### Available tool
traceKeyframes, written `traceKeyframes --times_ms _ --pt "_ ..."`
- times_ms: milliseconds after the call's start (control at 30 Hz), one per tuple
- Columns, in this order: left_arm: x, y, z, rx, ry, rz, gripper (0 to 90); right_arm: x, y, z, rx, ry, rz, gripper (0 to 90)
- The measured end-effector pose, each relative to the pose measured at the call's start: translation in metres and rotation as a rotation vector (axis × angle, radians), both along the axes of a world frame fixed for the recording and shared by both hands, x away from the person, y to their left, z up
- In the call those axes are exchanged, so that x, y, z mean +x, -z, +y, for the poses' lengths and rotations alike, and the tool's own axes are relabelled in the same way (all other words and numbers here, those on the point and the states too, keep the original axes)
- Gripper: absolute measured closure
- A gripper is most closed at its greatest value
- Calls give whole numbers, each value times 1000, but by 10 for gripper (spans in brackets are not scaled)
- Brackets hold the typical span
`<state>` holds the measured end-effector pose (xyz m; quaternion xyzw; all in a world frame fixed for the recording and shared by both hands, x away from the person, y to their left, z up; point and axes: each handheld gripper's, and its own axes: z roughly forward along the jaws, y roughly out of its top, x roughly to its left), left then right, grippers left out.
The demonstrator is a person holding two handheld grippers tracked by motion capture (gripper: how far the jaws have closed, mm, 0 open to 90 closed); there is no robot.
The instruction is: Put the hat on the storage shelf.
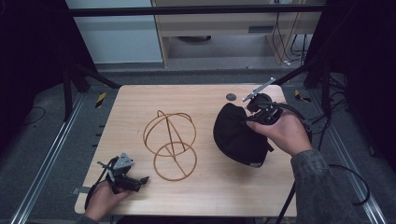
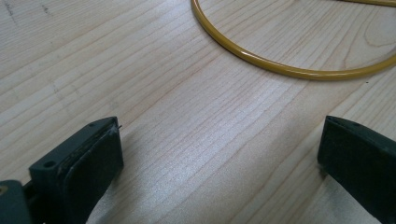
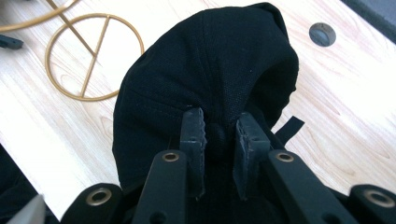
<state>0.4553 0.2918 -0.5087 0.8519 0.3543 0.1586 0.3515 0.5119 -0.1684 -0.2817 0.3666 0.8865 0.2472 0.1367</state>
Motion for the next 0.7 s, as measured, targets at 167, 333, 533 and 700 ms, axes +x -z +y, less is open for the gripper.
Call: traceKeyframes --times_ms 167,333,533,700 --pt "0 0 0 0 0 0 0 -3 -4 6 9 -10 -12 761" --pt "0 0 0 0 0 0 0 -6 -11 10 40 -20 -29 761" --pt "0 0 0 0 0 0 0 -13 -26 11 80 -30 -79 761" --pt "0 0 0 1 0 2 0 -19 -38 13 98 -39 -103 761"
